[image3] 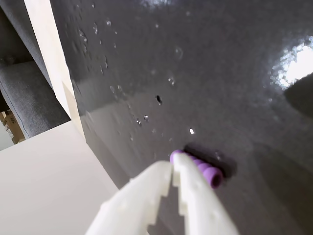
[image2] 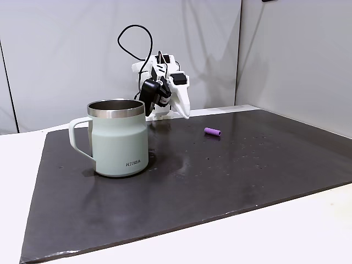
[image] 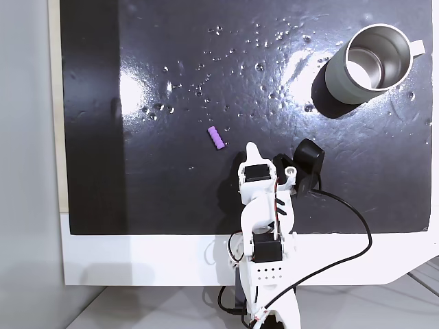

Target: Grasp a pengrip and put it in the cup.

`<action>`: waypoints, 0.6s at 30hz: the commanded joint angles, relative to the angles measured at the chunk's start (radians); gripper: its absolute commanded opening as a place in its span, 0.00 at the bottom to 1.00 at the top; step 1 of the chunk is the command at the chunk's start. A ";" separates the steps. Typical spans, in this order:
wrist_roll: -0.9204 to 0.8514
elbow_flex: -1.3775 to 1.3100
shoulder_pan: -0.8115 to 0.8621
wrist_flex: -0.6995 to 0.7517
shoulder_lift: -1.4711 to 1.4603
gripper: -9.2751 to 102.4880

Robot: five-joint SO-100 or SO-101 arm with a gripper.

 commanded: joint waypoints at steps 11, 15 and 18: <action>-0.155 -0.084 -0.021 -0.038 0.011 0.08; -0.314 -0.161 -0.120 0.012 -0.015 0.08; -0.443 -0.202 -0.181 0.044 -0.018 0.08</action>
